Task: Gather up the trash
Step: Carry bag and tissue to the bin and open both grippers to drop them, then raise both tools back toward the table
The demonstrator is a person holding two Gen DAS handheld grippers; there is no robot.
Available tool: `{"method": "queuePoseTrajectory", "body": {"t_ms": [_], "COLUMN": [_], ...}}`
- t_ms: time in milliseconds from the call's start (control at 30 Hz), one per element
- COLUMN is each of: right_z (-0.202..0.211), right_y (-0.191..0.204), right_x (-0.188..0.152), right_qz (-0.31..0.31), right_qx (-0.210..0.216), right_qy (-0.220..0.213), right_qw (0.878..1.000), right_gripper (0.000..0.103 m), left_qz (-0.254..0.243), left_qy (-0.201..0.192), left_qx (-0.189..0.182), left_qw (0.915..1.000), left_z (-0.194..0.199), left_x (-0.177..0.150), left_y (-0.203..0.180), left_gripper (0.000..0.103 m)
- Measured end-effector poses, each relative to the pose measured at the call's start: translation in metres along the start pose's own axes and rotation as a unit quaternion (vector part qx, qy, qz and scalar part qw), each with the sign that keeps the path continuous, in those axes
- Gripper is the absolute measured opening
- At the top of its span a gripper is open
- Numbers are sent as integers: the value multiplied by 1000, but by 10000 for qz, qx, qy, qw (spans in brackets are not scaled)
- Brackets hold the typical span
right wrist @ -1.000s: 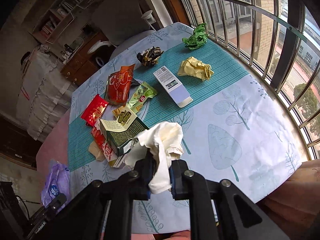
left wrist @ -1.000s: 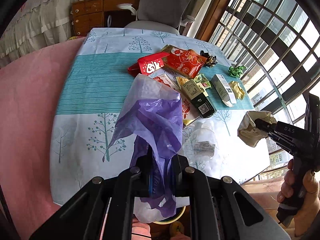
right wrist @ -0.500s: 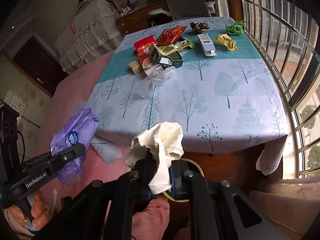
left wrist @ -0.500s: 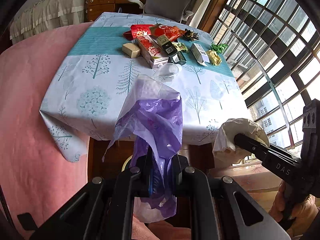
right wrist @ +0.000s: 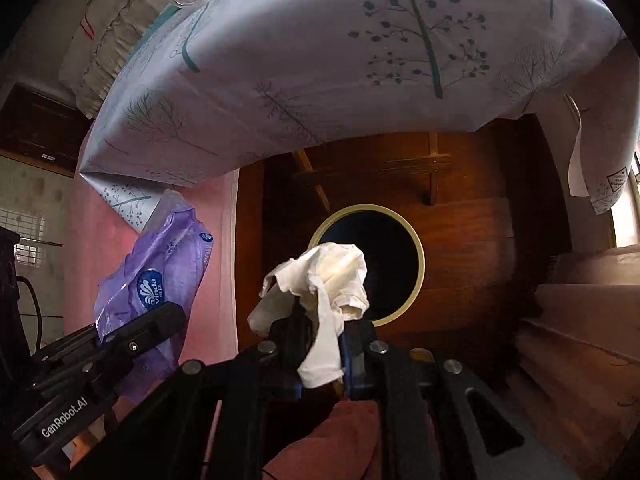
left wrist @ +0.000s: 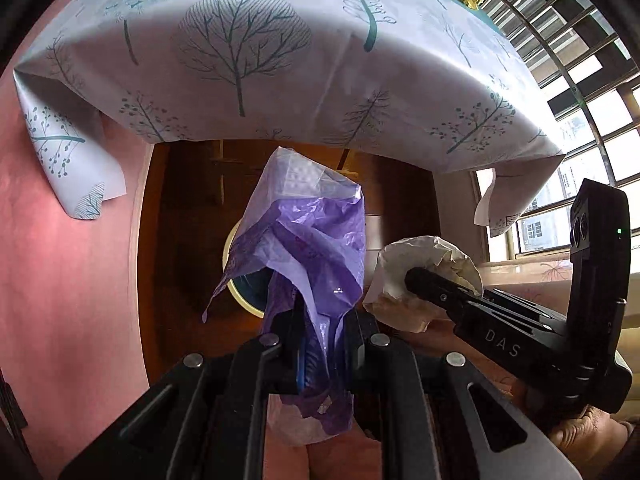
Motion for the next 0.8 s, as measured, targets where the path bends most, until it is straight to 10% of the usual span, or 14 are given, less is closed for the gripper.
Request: {"method": "queuePoseTrajectory", "body": {"t_ms": [267, 433, 500, 800], "right_z": [-165, -220, -226, -168], "right_y": [-40, -51, -56, -45], "right_x": [-10, -8, -5, -2], "right_qz": [-455, -607, -591, -502], "right_qx": [-249, -288, -246, -350], "right_qy": [322, 518, 466, 21], "right_qw": [9981, 9964, 9969, 9981], "right_gripper": [20, 50, 63, 64], "left_qz": [-150, -254, -207, -41], "left_qy": [155, 163, 97, -475], "left_qx": [331, 566, 589, 871], "left_qw": [9992, 9979, 9980, 9951], "left_z": [-142, -182, -184, -126], "left_x": [-12, -13, -12, -3], "left_y": [50, 65, 67, 70], "left_gripper": [19, 70, 76, 87]}}
Point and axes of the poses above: each gripper's, at about its wrist camera, not at the fingertips, and z roughly against the way its jaws point, y to its left, x to its top, the point moved 2 cm from there along -z, roughly the way its jaws point, and after that the axes turned 5 degrees about -x, right-handed, at the moved point
